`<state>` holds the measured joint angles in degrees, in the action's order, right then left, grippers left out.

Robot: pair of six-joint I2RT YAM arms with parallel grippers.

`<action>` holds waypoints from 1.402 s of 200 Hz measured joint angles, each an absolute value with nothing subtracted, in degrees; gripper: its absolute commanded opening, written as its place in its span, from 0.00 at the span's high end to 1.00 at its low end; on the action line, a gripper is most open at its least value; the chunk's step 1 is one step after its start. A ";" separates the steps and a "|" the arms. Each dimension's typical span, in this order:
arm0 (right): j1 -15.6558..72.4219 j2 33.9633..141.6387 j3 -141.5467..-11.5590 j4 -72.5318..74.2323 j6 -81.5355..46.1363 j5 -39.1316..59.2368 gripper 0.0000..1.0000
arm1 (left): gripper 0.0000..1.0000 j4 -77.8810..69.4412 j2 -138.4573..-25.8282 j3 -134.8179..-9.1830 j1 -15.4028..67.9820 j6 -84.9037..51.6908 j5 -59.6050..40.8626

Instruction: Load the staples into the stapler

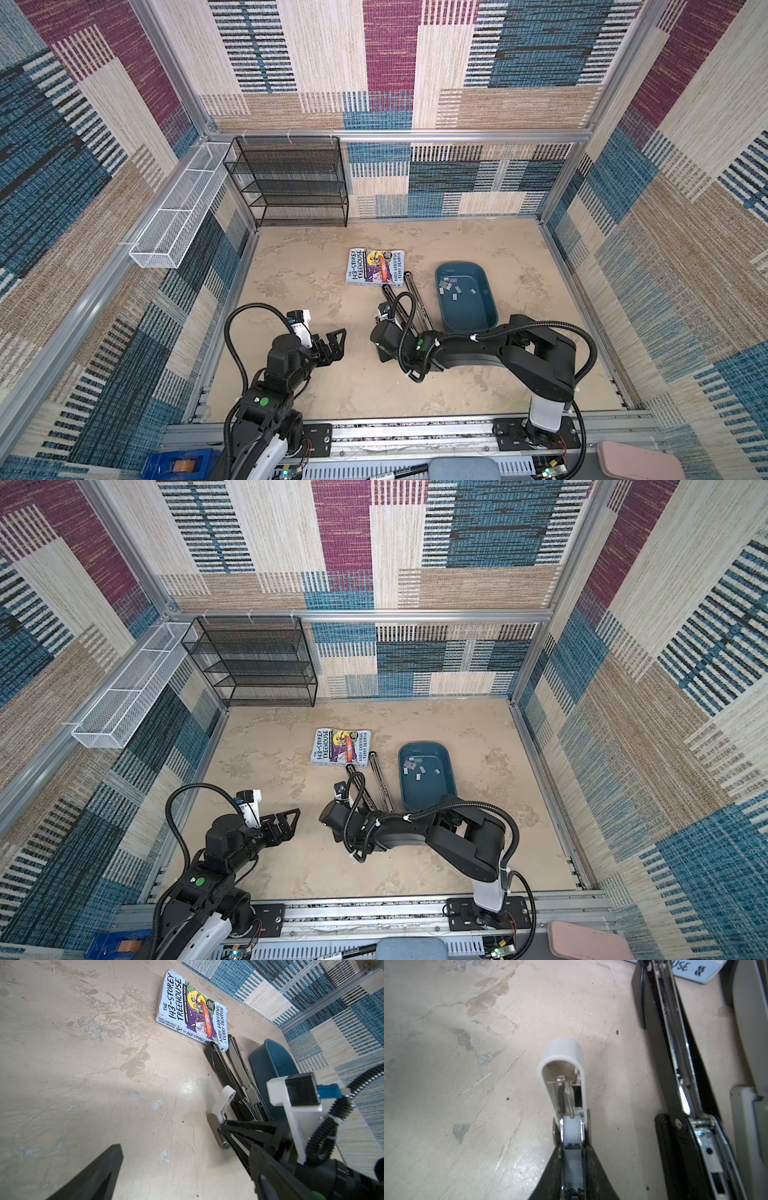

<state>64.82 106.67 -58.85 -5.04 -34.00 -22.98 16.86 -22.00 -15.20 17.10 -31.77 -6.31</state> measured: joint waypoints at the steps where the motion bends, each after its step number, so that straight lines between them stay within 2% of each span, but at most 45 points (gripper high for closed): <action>1: 64.82 106.67 -58.85 -5.04 -34.00 -22.98 0.75 | 0.01 16.86 -22.00 -15.20 17.10 -31.77 -6.31; 17: 64.82 106.52 -58.85 -5.41 -34.02 -22.98 0.74 | 0.01 16.86 -22.00 -15.20 17.10 -31.77 -6.31; 76: 64.86 104.73 -58.85 -6.61 -34.17 -23.64 0.59 | 0.01 16.86 -22.00 -15.20 17.10 -31.77 -6.31; 97: 64.86 103.79 -58.72 -6.87 -34.17 -24.25 0.57 | 0.01 16.86 -22.00 -15.20 17.10 -31.77 -6.33; 141: 64.55 104.20 -57.76 -6.46 -34.15 -25.06 0.69 | 0.01 16.82 -22.09 -15.20 17.10 -31.77 -6.33; 209: 62.74 104.18 -57.89 -4.05 -33.15 -25.30 0.70 | 0.01 16.78 -22.15 -15.20 17.10 -31.77 -6.33; 280: 62.63 106.10 -57.71 -2.87 -33.39 -24.38 0.75 | 0.01 16.75 -22.20 -15.20 17.10 -31.77 -6.33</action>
